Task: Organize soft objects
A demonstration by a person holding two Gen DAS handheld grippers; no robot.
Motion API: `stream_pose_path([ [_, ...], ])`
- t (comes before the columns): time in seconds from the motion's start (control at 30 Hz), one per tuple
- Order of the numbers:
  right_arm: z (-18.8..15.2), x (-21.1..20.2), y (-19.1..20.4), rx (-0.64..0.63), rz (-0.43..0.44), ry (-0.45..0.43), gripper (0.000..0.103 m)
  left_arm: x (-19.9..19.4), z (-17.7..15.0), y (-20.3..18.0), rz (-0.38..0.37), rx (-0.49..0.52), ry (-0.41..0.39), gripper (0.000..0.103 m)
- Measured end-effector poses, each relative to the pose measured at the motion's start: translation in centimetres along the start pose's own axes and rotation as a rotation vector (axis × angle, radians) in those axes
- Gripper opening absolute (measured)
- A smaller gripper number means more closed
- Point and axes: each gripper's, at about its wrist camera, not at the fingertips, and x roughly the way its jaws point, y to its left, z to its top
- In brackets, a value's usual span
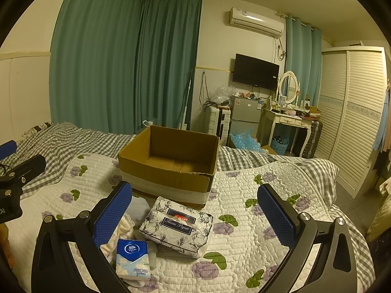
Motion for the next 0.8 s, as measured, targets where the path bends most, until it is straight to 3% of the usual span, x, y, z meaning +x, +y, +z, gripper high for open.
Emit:
stream_pose_path([
  [0.27,0.1,-1.5,-0.2,0.003,0.01,-0.004,0.103,-1.5,0.1,0.3,-0.039,-0.002,-0.001,0.103],
  [0.63,-4.6,2.5,0.4,-0.019,0.042,0.177,0.103,6.0,-8.1,-2.5,-0.075,0.068,0.261,0.103],
  [0.8,-6.8,4.6,0.6,-0.033,0.058,0.244,0.103,8.8,-8.9,-3.5,-0.079,0.077,0.322,0.102],
])
